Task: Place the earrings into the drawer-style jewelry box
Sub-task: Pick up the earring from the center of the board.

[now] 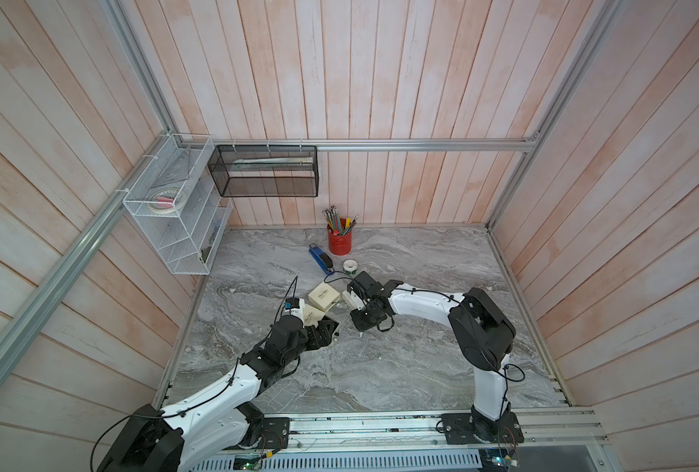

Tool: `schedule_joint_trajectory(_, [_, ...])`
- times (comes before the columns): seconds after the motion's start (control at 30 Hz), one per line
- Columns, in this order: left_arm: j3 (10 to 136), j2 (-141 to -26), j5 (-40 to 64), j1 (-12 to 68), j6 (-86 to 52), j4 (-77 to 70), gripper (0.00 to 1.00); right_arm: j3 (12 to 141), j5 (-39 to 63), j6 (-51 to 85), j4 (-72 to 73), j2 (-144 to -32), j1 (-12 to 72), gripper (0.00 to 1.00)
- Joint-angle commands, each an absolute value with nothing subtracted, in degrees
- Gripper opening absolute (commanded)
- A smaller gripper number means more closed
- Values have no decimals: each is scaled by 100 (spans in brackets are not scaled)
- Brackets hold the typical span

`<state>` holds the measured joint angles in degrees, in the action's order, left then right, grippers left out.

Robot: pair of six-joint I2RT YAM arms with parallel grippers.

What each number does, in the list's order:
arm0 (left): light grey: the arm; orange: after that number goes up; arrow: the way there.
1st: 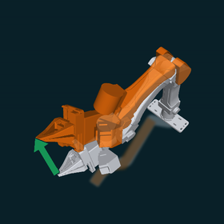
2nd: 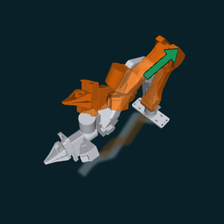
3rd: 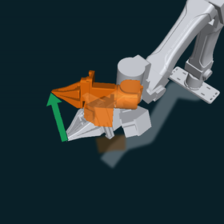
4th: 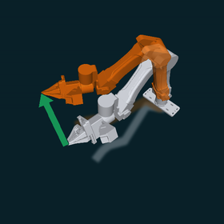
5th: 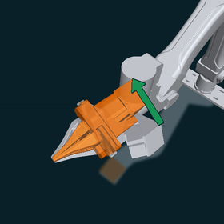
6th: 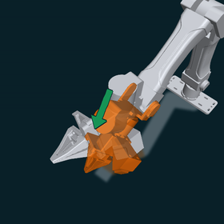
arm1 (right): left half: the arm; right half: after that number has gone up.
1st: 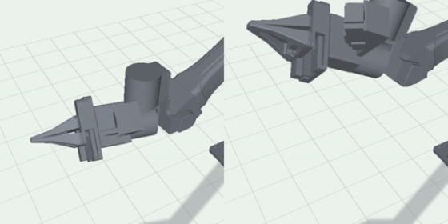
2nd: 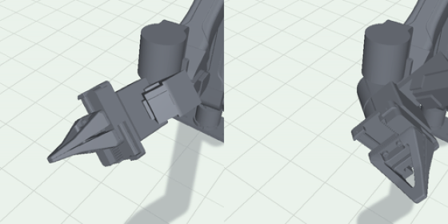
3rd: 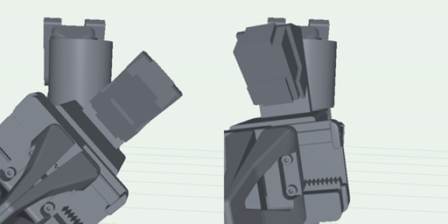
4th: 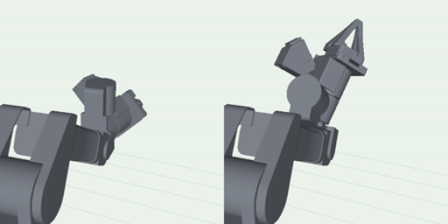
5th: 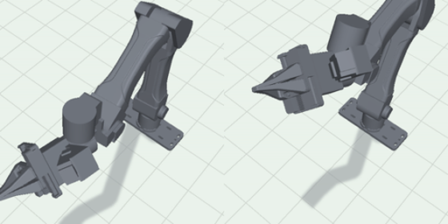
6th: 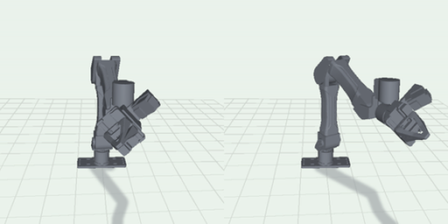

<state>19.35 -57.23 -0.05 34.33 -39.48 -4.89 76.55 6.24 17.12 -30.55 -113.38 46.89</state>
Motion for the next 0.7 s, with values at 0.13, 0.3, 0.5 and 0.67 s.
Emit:
schedule_joint_trajectory(0.13, [2127, -5794, -54, 3461, -3823, -527, 100, 7765, 548, 1714, -3243, -11430, 4741, 27])
schedule_joint_trajectory(0.3, [2153, -5784, -75, 3461, -3797, -484, 100, 7812, 557, 1687, -3260, -11469, 4743, 28])
schedule_joint_trajectory(0.5, [2138, -5789, -45, 3462, -3788, -505, 100, 7805, 614, 1659, -3317, -11452, 4787, 30])
schedule_joint_trajectory(0.67, [2093, -5751, 35, 3457, -3830, -496, 100, 7753, 650, 1644, -3361, -11410, 4842, 31])
